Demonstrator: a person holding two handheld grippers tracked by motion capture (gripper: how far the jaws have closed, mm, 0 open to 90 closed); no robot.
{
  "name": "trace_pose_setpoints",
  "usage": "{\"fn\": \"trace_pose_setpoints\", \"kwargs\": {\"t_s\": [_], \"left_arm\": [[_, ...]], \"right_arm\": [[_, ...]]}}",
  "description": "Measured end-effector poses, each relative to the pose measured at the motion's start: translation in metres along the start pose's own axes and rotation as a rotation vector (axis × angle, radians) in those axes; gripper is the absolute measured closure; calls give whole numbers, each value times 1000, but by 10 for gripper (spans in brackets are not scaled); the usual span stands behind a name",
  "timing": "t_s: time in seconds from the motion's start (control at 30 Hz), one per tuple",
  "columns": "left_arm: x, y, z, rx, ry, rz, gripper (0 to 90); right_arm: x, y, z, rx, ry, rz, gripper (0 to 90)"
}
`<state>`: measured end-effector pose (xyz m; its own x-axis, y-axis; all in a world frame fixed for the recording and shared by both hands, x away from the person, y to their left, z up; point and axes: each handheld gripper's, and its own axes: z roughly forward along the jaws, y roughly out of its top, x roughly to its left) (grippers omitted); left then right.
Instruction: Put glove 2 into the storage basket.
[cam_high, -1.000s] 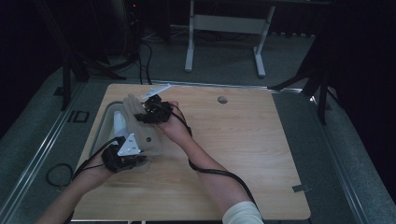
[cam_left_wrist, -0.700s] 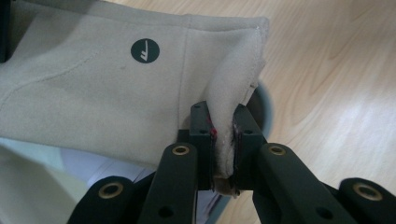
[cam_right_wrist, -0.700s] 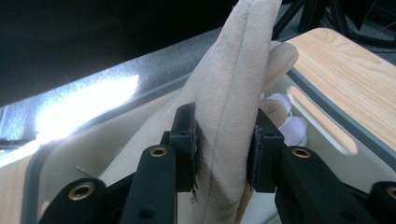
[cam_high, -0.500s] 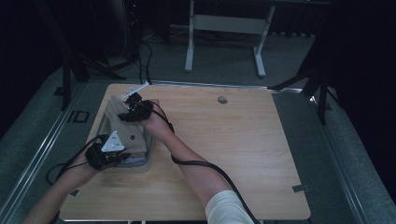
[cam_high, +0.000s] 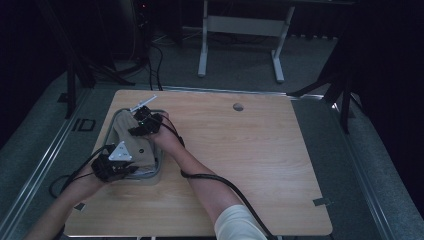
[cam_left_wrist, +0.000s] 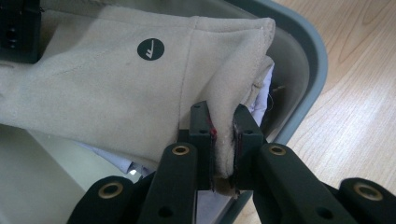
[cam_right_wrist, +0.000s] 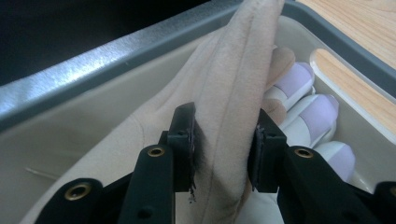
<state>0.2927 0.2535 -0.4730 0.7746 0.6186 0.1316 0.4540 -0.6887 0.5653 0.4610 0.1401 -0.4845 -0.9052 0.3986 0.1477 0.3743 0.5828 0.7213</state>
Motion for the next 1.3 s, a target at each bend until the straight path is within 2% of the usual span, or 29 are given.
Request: {"fn": "trace_pose_setpoints", "kwargs": {"t_s": [0.07, 0.13, 0.23, 0.27, 0.3, 0.33, 0.37, 0.43, 0.5, 0.57, 0.6, 0.63, 0.67, 0.7, 0.77, 0.83, 0.93, 1.07, 1.17, 1.3], "left_arm": [[0, -1, 3, 2, -3, -4, 821], [1, -1, 4, 7, -7, -10, 821], [1, -1, 4, 5, -17, -18, 818], [1, -1, 4, 5, -17, -18, 816], [1, -1, 3, -5, -22, -25, 816], [2, -1, 2, -6, -21, -26, 796], [2, -1, 1, -11, -24, -28, 778], [2, 0, -1, -28, -35, -40, 713], [2, 2, -4, -39, -35, -65, 624], [0, 5, -9, -56, -45, -71, 545], [0, 7, -11, -60, -42, -82, 477], [0, 7, -11, -60, -42, -82, 457], [-2, 10, -17, -82, -26, -90, 457], [-3, 12, -19, -99, -24, -100, 395], [-5, 15, -23, -134, -41, -118, 333], [-7, 19, -24, -164, -74, -127, 234], [-14, 26, -21, -183, -104, -120, 156], [-23, 35, -16, -216, -125, -125, 152], [-29, 41, -13, -239, -122, -124, 152], [-35, 47, -10, -252, -129, -109, 153]], "right_arm": [[-1, -2, 2, 5, -3, 3, 661], [1, -2, 2, 6, -15, -13, 650], [2, -1, 0, -1, -11, -14, 577], [2, -1, 0, -1, -11, -14, 577], [2, 0, -2, -9, -11, -12, 545], [1, 0, -10, -26, -21, -12, 459], [0, 0, -13, -31, -23, -11, 425], [0, 1, -20, -41, -25, -17, 351], [0, 2, -26, -43, -2, -6, 280], [2, 2, -35, -50, 30, -20, 202], [3, 2, -38, -55, 34, -17, 190], [3, 2, -38, -55, 34, -17, 190], [4, 1, -41, -65, 34, -15, 188], [5, 0, -49, -80, 39, -26, 143], [4, -3, -56, -85, 44, -16, 153], [5, -7, -62, -92, 30, -25, 153], [3, -15, -71, -95, 15, -34, 148], [-1, -26, -85, -102, 4, -37, 148], [-4, -34, -96, -100, -10, -46, 148], [-8, -42, -106, -99, -22, -45, 149]]}}
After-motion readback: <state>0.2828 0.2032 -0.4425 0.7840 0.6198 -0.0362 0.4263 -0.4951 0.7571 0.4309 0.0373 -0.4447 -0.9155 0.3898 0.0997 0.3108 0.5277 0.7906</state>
